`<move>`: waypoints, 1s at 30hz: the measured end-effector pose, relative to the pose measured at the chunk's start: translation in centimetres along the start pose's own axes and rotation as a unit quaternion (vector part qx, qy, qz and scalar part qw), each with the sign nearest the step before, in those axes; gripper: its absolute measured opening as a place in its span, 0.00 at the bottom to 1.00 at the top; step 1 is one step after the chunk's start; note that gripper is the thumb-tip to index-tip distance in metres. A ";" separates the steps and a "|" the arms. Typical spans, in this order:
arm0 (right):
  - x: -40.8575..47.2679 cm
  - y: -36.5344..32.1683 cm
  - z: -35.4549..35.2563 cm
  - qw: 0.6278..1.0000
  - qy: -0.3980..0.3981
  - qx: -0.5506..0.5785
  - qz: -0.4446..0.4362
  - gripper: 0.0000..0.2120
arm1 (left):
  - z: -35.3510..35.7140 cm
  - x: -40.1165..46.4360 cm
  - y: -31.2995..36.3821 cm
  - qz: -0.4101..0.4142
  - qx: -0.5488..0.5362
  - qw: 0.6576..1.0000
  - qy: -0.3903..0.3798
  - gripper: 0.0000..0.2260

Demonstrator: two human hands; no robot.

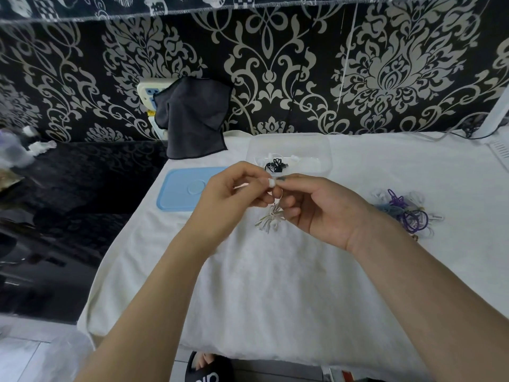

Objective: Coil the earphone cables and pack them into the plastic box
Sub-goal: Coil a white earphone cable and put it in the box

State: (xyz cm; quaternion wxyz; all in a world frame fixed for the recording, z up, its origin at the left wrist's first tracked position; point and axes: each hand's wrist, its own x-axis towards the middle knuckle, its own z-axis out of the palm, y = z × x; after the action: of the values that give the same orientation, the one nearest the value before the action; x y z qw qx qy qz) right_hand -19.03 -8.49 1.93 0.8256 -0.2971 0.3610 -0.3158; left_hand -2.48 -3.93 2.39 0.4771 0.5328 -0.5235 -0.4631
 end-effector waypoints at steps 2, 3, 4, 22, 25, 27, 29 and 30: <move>0.0 0.0 0.1 1.000 0.005 0.020 0.001 0.03 | 0.3 -0.3 0.2 0.068 0.109 0.991 0.034 0.01; 0.0 0.0 0.1 1.000 0.007 0.029 0.003 0.04 | 0.4 -0.5 0.3 0.096 0.152 0.983 0.039 0.02; 0.0 -0.1 0.2 0.999 0.006 0.032 0.004 0.04 | 0.3 -0.7 0.3 0.119 0.184 0.975 0.039 0.03; 0.3 0.1 -0.1 0.998 0.001 0.058 0.028 0.05 | 0.0 -0.9 -1.1 -0.108 0.141 0.978 -0.107 0.16; 0.5 0.2 -0.2 0.999 0.012 0.035 0.013 0.02 | 0.4 -0.8 -1.1 -0.155 0.124 0.973 -0.114 0.12; 0.6 0.3 -0.3 1.000 0.013 0.021 0.005 0.03 | 0.5 -0.6 -1.0 -0.159 0.109 0.975 -0.112 0.09; 0.6 0.3 -0.2 1.000 0.012 0.007 -0.007 0.03 | 0.5 -0.5 -0.9 -0.152 0.100 0.978 -0.106 0.10; 0.5 0.4 -0.1 1.000 0.015 -0.008 -0.018 0.03 | 0.5 -0.4 -0.9 -0.144 0.103 0.979 -0.097 0.10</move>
State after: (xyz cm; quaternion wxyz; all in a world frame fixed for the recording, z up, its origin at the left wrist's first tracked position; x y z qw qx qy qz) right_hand -18.69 -8.68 1.39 0.8118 -0.3054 0.3706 -0.3321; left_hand -2.85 -3.55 1.43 0.2950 0.6012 -0.5301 -0.5200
